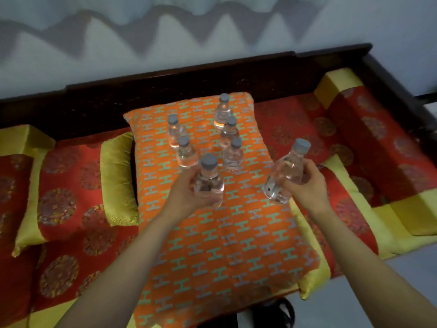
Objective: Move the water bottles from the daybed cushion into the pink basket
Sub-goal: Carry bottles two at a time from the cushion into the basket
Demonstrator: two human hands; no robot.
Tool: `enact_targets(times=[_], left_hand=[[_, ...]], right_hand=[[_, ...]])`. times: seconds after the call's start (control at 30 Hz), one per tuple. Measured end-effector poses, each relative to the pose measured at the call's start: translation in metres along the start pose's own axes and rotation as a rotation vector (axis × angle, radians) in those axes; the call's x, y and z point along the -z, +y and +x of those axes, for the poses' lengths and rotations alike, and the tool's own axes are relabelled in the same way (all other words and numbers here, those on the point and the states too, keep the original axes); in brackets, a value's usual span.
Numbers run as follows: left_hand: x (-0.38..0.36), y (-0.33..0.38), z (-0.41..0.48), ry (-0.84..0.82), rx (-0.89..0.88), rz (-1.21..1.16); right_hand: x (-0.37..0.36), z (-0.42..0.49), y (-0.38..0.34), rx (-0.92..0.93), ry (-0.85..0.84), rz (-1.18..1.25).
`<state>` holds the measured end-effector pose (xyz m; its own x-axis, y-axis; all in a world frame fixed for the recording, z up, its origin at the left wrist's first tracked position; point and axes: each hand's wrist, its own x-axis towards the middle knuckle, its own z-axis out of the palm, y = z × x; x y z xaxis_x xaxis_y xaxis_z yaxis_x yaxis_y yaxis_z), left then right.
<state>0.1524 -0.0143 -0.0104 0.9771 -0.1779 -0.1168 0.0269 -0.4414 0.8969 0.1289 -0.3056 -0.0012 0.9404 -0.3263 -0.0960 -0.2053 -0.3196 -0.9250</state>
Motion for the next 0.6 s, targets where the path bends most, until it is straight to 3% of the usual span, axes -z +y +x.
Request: enact_targets(times=[0.13, 0.6], left_hand=[[-0.046, 0.054, 0.013, -0.083, -0.106, 0.019], [-0.283, 0.25, 0.016, -0.132, -0.254, 0.014]], right_hand=[[0.069, -0.007, -0.002, -0.006, 0.139, -0.017], [0.385, -0.074, 0.048, -0.063, 0.448, -0.06]])
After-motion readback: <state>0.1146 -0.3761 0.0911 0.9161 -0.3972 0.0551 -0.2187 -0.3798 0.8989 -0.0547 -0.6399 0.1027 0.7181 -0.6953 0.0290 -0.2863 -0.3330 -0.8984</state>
